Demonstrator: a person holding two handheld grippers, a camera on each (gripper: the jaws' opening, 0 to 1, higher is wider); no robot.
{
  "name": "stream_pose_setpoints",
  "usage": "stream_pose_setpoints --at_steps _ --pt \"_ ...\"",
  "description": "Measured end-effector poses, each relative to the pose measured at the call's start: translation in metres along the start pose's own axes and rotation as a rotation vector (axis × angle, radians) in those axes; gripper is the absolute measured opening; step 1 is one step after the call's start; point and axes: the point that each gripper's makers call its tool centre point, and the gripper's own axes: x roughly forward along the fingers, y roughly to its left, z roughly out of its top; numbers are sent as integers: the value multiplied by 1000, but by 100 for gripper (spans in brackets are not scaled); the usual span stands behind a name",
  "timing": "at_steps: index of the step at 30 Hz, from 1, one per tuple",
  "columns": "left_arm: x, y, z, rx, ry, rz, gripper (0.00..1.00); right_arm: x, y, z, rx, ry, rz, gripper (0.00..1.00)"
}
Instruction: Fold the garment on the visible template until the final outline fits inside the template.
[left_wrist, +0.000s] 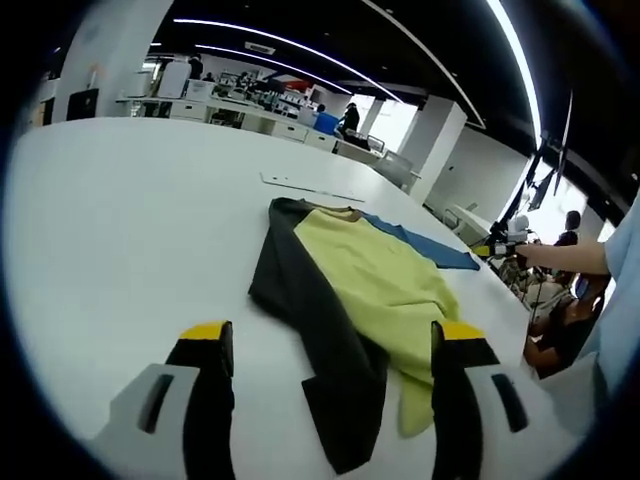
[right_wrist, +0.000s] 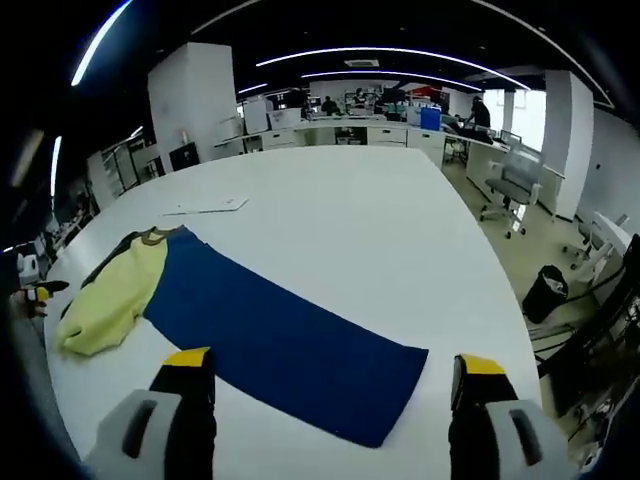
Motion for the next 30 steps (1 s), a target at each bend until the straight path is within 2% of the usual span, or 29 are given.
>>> stream_pose_setpoints --at_steps 8,11,14,19,27,30 --pt "-6 -1 2 2 -3 -24 80 -16 19 5 5 -37 15 100" --pt "-7 -3 1 6 0 -32 80 -32 46 7 -15 -47 23 100" --pt "-8 -6 0 17 3 -43 80 -43 64 10 -40 -49 34 100" --pt "-12 -8 -3 23 4 -52 79 -58 103 18 -107 -71 86 100" --pt "-29 -9 -8 39 22 -56 77 -66 139 29 -127 -116 163 98" --pt "-34 -8 -11 42 29 -54 77 -66 141 31 -149 -127 181 98"
